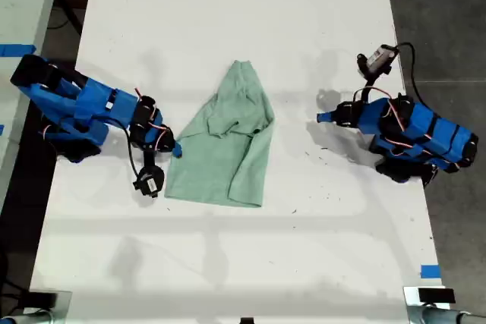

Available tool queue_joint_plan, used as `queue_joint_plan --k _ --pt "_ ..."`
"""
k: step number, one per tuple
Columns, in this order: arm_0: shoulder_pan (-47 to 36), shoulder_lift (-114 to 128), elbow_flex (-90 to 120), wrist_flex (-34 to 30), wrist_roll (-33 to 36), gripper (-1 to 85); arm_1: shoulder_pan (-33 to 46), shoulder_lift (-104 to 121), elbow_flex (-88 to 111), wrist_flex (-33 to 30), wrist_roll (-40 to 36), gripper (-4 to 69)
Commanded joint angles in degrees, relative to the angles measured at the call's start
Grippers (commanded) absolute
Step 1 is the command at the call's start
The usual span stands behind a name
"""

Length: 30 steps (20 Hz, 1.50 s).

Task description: Fold t shirt

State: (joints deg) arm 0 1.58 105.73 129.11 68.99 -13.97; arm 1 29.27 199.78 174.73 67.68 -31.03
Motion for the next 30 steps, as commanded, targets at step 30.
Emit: queue_joint_plan --k 30 --pt "4.7 -34.2 -73.1 12.0 20.4 -0.2 0.3 0.8 3.1 0.3 -0.9 1.9"
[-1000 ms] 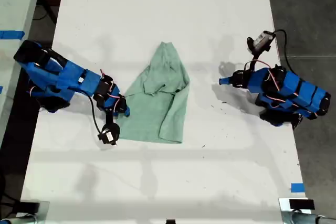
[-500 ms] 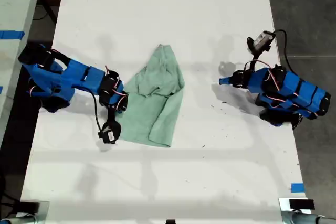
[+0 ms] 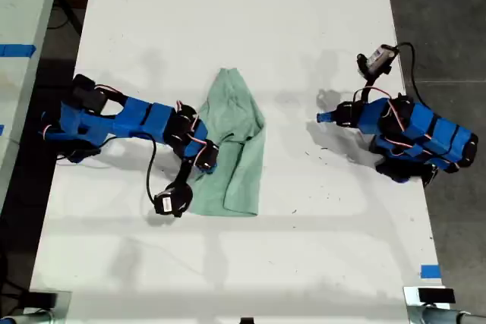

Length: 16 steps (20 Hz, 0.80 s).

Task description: Fold t shirt

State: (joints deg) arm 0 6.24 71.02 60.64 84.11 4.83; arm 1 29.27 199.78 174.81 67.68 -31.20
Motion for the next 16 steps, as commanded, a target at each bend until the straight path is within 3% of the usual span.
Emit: queue_joint_plan --k 1,2,3,6,8,11,12,14,16 --pt "0.0 0.8 -4.7 -5.0 2.0 -0.2 0.4 0.8 3.0 0.3 -0.8 1.9" --pt "0.1 1.4 -4.5 -7.4 3.3 7.3 0.4 0.8 3.0 0.3 -1.0 1.9" --pt "0.3 2.0 -4.5 -9.0 3.9 25.2 0.4 0.8 3.0 0.3 -1.1 1.9" --pt "0.2 4.7 -4.0 -10.5 4.8 30.2 0.4 0.8 3.0 0.3 -1.2 1.9" --pt "0.1 9.1 -1.2 -15.0 5.7 32.5 0.5 0.8 3.0 0.3 -1.3 1.9" --pt "-1.2 14.1 2.9 -18.5 6.2 31.0 0.4 0.8 3.0 0.3 -1.3 1.9" --pt "-1.6 15.4 4.2 -18.1 5.9 27.5 0.4 0.8 3.0 0.3 -1.3 1.9" --pt "-2.6 24.3 11.4 -15.9 2.1 8.0 0.4 0.8 3.0 0.3 -1.4 1.9" --pt "-5.5 45.8 32.1 -23.2 0.6 4.4 0.4 0.9 3.0 0.3 -1.6 1.9"
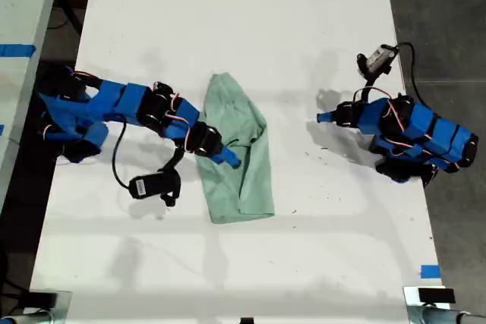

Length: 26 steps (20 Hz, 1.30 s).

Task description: Fold t shirt

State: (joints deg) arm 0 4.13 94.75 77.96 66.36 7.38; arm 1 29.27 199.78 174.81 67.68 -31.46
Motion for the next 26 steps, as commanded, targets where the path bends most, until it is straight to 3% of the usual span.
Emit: queue_joint_plan --k 1,3,4,7,9,11,14,18,21,22,26 --pt "-6.3 36.7 28.6 -12.4 -1.8 3.0 0.4 0.9 3.0 0.3 -1.4 1.9" --pt "-14.9 70.0 58.5 -25.8 0.2 -0.1 0.5 0.9 3.0 0.2 -1.5 1.9" --pt "-19.8 83.5 69.3 -26.2 1.8 -0.1 0.5 0.9 3.0 0.2 -1.5 1.9" --pt "-32.7 107.3 90.5 -18.5 11.5 -0.2 0.7 0.9 3.0 0.0 -1.5 1.9" --pt "-38.2 110.7 101.2 -19.2 18.0 -0.2 0.7 0.9 3.1 0.0 -1.1 1.9" --pt "-37.5 111.2 110.8 -24.9 18.5 -0.2 0.4 0.9 3.1 0.1 -0.6 1.9" --pt "-38.8 111.4 110.7 -22.8 19.5 -0.2 0.4 0.9 3.1 0.1 -0.4 1.9" --pt "-40.3 111.4 110.7 -20.2 16.3 0.3 0.2 1.0 3.1 0.4 0.0 1.9" --pt "-46.0 111.4 110.7 -13.3 2.1 9.7 0.4 1.0 3.1 0.4 -0.1 1.9" --pt "-47.4 111.4 110.7 -10.2 -3.5 8.5 0.4 1.0 3.1 0.4 -0.2 1.9" --pt "-45.6 111.1 110.7 -8.5 -7.5 5.7 0.6 1.0 3.1 0.4 -0.4 1.9"
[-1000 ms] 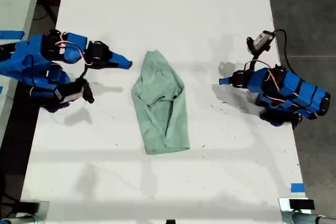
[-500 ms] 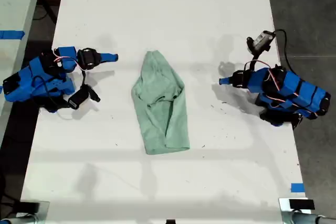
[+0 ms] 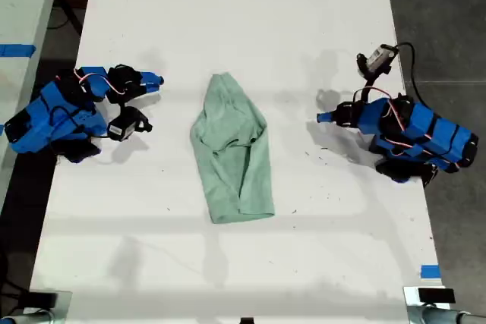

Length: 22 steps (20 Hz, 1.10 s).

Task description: Fold t shirt

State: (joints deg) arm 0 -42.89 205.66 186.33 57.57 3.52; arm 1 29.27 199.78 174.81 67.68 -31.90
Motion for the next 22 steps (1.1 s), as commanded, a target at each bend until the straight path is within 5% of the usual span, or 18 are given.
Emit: queue_joint_plan --k 1,22 --pt "2.7 0.3 2.4 -0.3 -5.5 5.0 0.6 1.0 3.1 0.4 0.0 1.9" --pt "3.4 0.1 2.4 0.4 -1.1 8.6 1.2 1.0 3.2 0.2 -0.5 1.9"
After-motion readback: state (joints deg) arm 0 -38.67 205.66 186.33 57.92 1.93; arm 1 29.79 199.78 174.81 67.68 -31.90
